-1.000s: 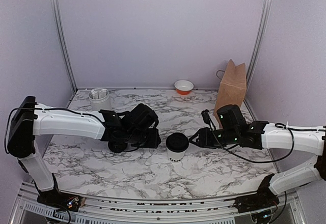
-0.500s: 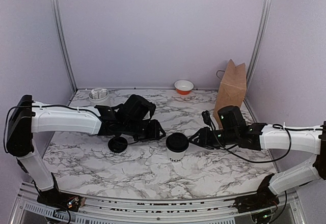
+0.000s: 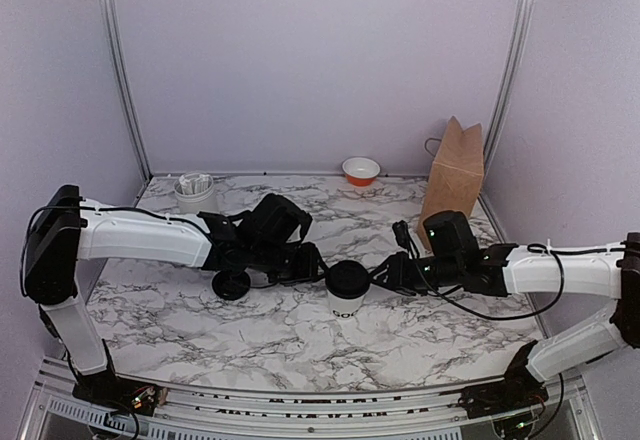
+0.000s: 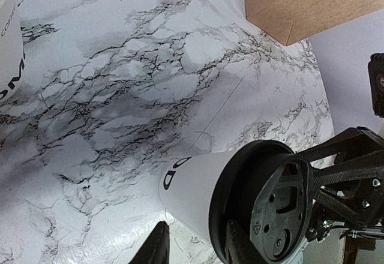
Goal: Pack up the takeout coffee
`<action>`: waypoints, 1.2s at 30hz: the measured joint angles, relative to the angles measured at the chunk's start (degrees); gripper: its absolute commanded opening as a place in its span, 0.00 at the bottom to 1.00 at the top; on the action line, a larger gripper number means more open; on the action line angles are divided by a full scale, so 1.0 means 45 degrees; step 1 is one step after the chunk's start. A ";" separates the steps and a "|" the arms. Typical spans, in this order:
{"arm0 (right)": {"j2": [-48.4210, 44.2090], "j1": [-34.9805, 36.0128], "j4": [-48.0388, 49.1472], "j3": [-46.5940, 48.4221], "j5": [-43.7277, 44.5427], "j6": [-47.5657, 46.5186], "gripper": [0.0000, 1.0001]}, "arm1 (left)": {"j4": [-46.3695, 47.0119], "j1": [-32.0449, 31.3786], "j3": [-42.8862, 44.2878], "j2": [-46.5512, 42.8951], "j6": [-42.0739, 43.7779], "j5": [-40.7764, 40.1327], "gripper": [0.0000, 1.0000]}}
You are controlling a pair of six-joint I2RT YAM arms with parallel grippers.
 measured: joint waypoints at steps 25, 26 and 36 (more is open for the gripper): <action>0.0384 0.0136 0.2628 -0.1273 -0.0112 -0.0155 0.25 | 0.1234 0.0044 -0.0597 0.0102 -0.0437 -0.0359 0.33; 0.0384 0.0160 0.2735 -0.1331 -0.0063 -0.0155 0.25 | 0.1243 0.0044 -0.0597 0.0102 -0.0437 -0.0364 0.33; 0.0287 0.0427 0.2322 -0.1069 0.0559 -0.0253 0.24 | 0.1355 0.0039 -0.0651 0.0102 -0.0447 -0.0544 0.33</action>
